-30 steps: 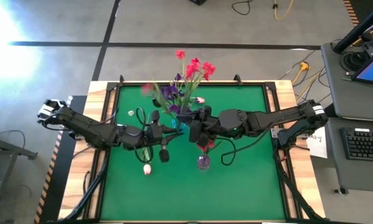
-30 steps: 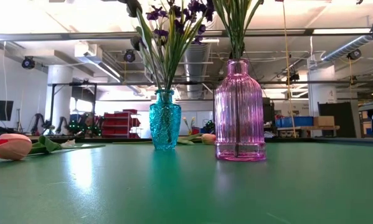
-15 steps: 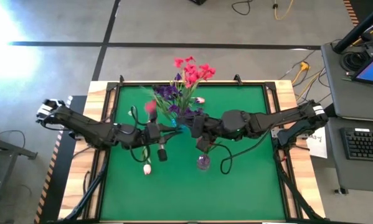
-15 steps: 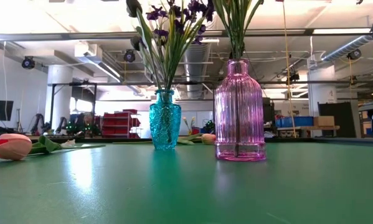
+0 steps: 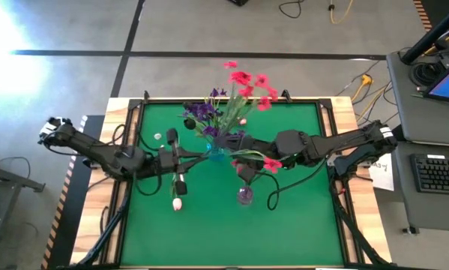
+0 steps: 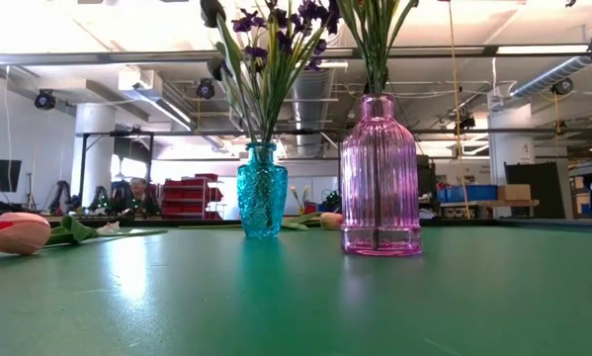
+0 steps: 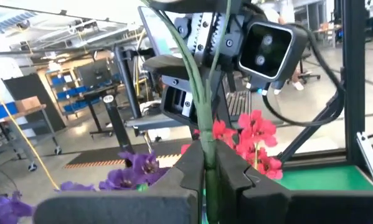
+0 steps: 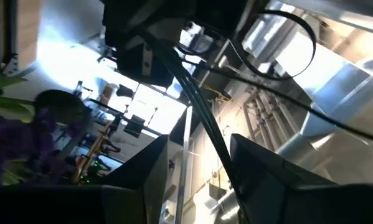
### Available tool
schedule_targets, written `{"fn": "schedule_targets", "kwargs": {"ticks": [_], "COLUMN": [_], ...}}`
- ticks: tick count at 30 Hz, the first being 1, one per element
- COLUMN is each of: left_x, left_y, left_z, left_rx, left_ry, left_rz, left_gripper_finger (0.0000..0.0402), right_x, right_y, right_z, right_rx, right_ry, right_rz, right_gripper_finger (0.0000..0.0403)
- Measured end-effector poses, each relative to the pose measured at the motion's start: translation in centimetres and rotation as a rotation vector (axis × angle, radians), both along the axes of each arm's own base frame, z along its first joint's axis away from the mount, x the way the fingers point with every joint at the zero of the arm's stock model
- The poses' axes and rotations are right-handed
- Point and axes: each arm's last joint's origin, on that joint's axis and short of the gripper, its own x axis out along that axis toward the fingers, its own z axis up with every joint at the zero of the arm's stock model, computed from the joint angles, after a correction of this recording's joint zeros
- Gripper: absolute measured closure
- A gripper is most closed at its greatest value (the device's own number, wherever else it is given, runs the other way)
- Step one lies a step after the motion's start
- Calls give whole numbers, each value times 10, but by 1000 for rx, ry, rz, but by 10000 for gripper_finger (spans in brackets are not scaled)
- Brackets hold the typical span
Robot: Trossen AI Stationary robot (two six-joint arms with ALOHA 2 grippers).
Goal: Sort flowers into vase by color
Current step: Put the pink flowers into the purple vase
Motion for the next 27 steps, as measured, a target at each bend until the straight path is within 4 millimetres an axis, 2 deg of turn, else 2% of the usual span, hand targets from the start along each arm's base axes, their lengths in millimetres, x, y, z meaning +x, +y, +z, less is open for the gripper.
{"fn": "schedule_targets", "kwargs": {"ticks": [5,13,27], "left_x": [-11,-20,-15], "left_y": [1,-10,-17], "left_z": [9,9,-2], "left_rx": [-1,28,14], "left_ry": [-32,-9,57], "left_rz": [-15,-69,-89], "left_gripper_finger": [400,400,400], "right_x": [-4,-9,-8], "right_y": [-1,-2,-3], "right_z": [4,11,10], "right_rx": [10,12,18], "right_ry": [-17,-51,-49], "right_rz": [-3,-4,-8], "right_gripper_finger": [241,245,282]}}
